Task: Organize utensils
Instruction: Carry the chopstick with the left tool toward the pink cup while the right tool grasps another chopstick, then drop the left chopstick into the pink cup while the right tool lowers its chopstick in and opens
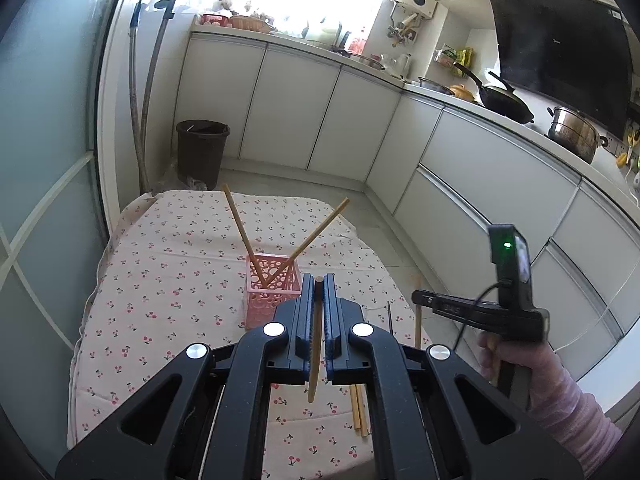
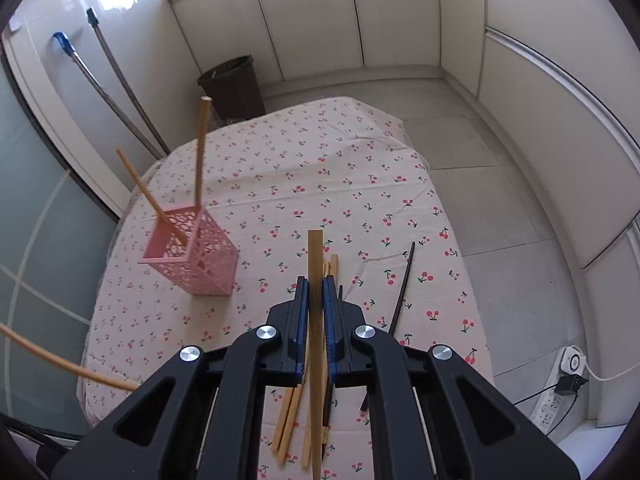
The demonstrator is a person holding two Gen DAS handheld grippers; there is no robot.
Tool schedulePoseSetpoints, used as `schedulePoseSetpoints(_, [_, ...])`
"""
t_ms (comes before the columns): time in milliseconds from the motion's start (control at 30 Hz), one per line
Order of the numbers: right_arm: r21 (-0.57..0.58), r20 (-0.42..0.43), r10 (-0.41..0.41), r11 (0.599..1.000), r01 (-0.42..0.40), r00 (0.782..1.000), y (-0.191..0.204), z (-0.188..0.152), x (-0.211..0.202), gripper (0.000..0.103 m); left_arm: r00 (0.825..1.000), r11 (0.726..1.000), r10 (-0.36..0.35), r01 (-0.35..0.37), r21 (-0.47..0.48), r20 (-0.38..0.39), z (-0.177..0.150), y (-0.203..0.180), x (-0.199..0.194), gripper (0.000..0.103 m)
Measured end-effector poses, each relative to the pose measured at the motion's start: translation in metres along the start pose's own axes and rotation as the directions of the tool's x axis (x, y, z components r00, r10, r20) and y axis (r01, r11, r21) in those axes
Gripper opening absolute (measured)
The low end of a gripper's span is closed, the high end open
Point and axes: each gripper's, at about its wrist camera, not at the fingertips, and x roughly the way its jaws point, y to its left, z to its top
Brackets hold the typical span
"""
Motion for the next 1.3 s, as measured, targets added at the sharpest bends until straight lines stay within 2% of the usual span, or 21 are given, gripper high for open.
schedulePoseSetpoints(167, [0.013,0.094,0.068,0.997,-0.07,0.993,0.004,-0.003,-0.047,0.008,0.999,1.0,0.017,-0.017,-0.025,0.032,0.01,0.002,-0.006,0.004])
schedulePoseSetpoints(333, [0.014,0.192,0.123,0.992,-0.128,0.974,0.014,0.015,-0.083,0.008,0.995,0.999,0.038,-0.036,-0.027,0.09,0.031,-0.003,-0.015,0.004])
schedulePoseSetpoints(533, [0.018,0.288,0.186,0.98,-0.199,0.939,0.028,0.053,-0.11,0.008,0.983,0.997,0.071,-0.065,-0.039,0.17,0.077,-0.005,-0.012,0.004])
schedulePoseSetpoints(733, [0.016,0.337,0.235,0.967,-0.255,0.912,0.04,0.081,-0.114,0.008,0.967,0.989,0.129,-0.109,-0.1,0.22,0.111,0.009,0.01,0.004])
schedulePoseSetpoints(900, [0.033,0.322,0.247,0.962,-0.271,0.914,0.047,0.093,-0.094,0.008,0.97,0.983,0.15,-0.125,-0.133,0.19,0.119,0.024,0.05,0.005])
schedulePoseSetpoints(967, [0.036,0.31,0.248,0.962,-0.272,0.918,0.05,0.097,-0.085,0.008,0.978,0.981,0.155,-0.136,-0.135,0.143,0.116,0.031,0.068,0.006])
schedulePoseSetpoints(1033, [0.04,0.303,0.245,0.962,-0.27,0.921,0.052,0.099,-0.078,0.008,0.983,0.975,0.16,-0.143,-0.172,0.092,0.111,0.042,0.079,0.022])
schedulePoseSetpoints(1100, [0.036,0.298,0.232,0.967,-0.254,0.926,0.056,0.1,-0.072,0.008,0.981,0.966,0.169,-0.146,-0.213,0.093,0.105,0.051,0.073,0.028])
schedulePoseSetpoints(1200, [0.044,0.289,0.22,0.969,-0.242,0.932,0.06,0.1,-0.065,0.008,0.968,0.949,0.209,-0.167,-0.269,0.136,0.098,0.059,0.045,0.035])
schedulePoseSetpoints(1300, [0.05,0.283,0.206,0.972,-0.229,0.937,0.063,0.1,-0.058,0.008,0.967,0.951,0.199,-0.152,-0.268,0.159,0.102,0.058,0.022,0.039])
